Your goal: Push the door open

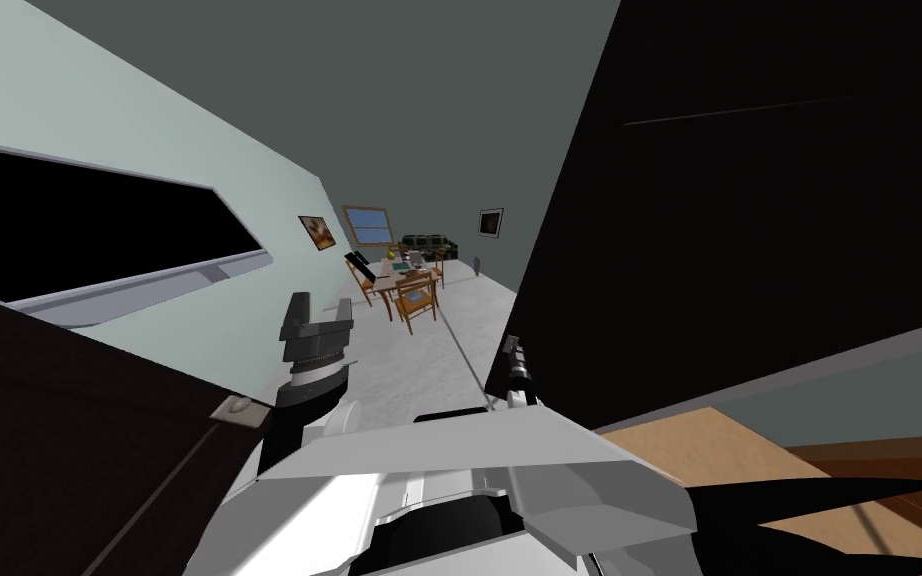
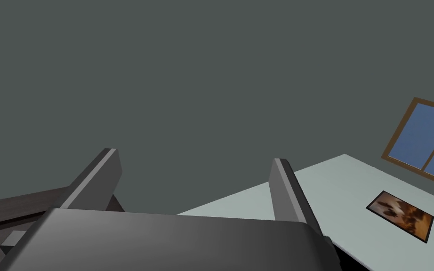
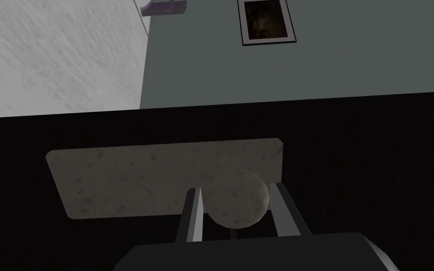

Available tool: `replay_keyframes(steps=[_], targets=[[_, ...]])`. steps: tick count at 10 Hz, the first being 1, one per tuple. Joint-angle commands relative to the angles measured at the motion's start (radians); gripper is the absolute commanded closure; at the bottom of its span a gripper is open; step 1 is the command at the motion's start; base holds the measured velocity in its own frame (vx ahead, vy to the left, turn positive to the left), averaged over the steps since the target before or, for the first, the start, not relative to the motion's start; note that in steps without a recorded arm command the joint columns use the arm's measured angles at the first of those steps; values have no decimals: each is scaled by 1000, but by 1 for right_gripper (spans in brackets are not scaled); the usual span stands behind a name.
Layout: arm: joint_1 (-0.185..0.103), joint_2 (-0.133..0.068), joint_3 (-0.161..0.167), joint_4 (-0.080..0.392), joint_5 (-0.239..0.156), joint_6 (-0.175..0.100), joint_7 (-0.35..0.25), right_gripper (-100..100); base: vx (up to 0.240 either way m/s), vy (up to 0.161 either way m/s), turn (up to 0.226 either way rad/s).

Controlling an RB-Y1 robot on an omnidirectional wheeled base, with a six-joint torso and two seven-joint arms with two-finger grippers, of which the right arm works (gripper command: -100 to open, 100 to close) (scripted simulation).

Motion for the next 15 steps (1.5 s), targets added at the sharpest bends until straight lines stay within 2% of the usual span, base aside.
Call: replay_keyframes(steps=[1, 5, 9, 10, 15], targets=[[-18, -14, -23, 18, -12, -12, 5, 100, 206, 29, -46], [-20, -18, -69, 17, -39, -4, 19, 100, 195, 31, -63], [-22, -12, -108, 17, -62, 2, 31, 100, 200, 27, -58], [-20, -13, -102, 22, -58, 6, 29, 100, 97, 13, -37], [-14, -27, -168, 20, -95, 1, 50, 100, 209, -17, -43]])
